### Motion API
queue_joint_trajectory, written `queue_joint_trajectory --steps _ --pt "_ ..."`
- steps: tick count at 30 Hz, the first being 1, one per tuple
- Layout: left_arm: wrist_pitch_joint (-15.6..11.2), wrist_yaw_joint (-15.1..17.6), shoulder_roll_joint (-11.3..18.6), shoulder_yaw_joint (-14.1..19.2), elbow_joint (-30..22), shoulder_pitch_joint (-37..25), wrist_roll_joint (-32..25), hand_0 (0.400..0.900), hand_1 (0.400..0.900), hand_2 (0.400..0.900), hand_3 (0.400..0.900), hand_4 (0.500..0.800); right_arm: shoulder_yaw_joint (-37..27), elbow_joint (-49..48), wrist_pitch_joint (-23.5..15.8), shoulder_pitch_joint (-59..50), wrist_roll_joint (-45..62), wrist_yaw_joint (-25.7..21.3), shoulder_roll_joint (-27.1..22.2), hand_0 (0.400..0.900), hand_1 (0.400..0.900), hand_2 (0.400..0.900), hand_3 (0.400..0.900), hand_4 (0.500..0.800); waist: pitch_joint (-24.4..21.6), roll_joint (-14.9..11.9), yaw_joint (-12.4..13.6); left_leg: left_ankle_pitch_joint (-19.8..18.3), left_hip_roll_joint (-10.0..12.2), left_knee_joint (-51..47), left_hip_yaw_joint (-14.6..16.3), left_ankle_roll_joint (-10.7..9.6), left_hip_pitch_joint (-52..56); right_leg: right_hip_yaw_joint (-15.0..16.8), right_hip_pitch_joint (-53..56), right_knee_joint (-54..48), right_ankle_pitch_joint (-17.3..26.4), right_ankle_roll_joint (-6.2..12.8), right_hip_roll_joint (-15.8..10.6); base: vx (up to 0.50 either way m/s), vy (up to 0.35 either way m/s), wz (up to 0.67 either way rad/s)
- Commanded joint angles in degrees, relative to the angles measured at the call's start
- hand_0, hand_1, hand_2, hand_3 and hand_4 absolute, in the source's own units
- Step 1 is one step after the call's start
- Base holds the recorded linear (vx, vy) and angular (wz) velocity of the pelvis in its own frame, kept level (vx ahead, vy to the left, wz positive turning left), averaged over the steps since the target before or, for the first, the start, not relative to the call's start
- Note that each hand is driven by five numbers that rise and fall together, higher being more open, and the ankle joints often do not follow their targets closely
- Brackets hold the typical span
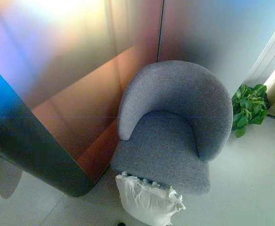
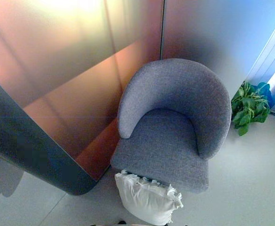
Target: Pick up the pillow and put it on the sofa.
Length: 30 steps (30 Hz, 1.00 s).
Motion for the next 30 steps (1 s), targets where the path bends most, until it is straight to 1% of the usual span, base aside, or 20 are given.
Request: queue_joint_trajectory --steps 1,3,11,15,17,22,27,30 --pt "-0.4 1.1 0.7 -0.1 0.9 -3.0 0.7 0.9 0.9 0.9 0.9 0.8 0.3 1.4 0.4 -3.2 0.1 0.2 -0.9 0.9 0.9 0.9 0.9 0.8 2.0 -0.9 0.1 -7.7 -3.5 1.1 -0.8 1.0 3.8 -1.1 0.0 2.4 -2.4 1.87 1.2 0.0 0.0 0.0" --pt "-0.8 1.4 0.7 0.1 0.9 -2.9 0.5 0.9 0.9 0.9 0.9 0.8 0.2 1.4 0.5 -3.1 0.0 0.2 -0.9 0.9 0.9 0.9 0.9 0.8 2.0 -0.9 0.0 -7.7 -3.5 1.1 -0.9 1.0 3.8 -1.2 0.1 2.3 -2.4 1.86 1.3 0.0 0.0 0.0" --pt "0.2 0.7 0.8 -0.1 0.8 -2.9 1.4 0.9 0.9 0.9 0.9 0.8 -0.8 1.1 1.1 -3.0 2.6 -0.8 -1.1 0.9 0.9 0.9 0.9 0.8 2.2 -0.9 0.0 -7.7 -3.5 1.2 -0.7 1.0 3.5 -1.0 -0.3 2.5 -2.4 1.94 1.2 0.0 0.0 0.0" --pt "0.5 0.2 1.1 -0.6 0.6 -3.1 2.3 0.9 0.9 0.9 0.9 0.8 -1.5 0.9 1.6 -3.9 4.7 -2.6 -1.5 0.9 0.9 0.9 0.9 0.8 3.2 -0.3 0.1 -7.4 -3.5 1.5 -0.6 1.1 2.5 -0.9 -1.6 3.0 -2.3 2.05 0.8 -0.01 -0.016 0.01" --pt "0.6 0.3 1.3 -1.0 0.2 -3.2 2.4 0.9 0.9 0.9 0.9 0.8 -1.7 0.7 1.6 -4.5 4.5 -2.7 -2.0 0.9 0.9 0.9 0.9 0.8 3.9 0.2 0.1 -7.3 -3.6 1.4 -0.7 1.0 1.9 -1.0 -2.3 3.1 -2.1 2.1 0.6 -0.02 -0.01 0.02" --pt "0.2 -0.2 2.1 -2.1 -0.7 -4.0 2.2 0.9 0.9 0.9 0.9 0.8 -1.3 -0.2 0.6 -7.4 5.6 -2.6 -3.6 0.9 0.9 0.9 0.9 0.8 6.8 2.0 0.0 -6.6 -4.2 1.8 -1.3 1.0 -1.2 -0.9 -5.9 4.1 -2.0 2.2 -0.3 -0.1 -0.01 0.06" --pt "-1.6 -1.5 2.9 -4.1 -2.7 -4.9 1.4 0.9 0.9 0.9 0.9 0.8 -0.4 -1.7 -1.2 -11.3 7.6 -3.4 -5.5 0.9 0.9 0.9 0.9 0.8 11.6 4.4 0.3 -5.8 -5.4 4.1 -1.9 0.9 -7.1 -0.8 -11.3 6.6 -2.3 1.8 -1.6 -0.14 0.002 0.06" --pt "-2.0 -2.6 3.4 -5.2 -3.9 -5.6 0.8 0.9 0.9 0.9 0.9 0.8 -0.1 -2.6 -2.4 -13.4 8.5 -3.5 -7.0 0.9 0.9 0.9 0.9 0.8 14.4 6.1 0.6 -5.2 -6.3 5.6 -2.3 0.8 -10.3 -0.9 -14.0 8.2 -2.8 1.38 -2.0 -0.12 0.033 0.05"
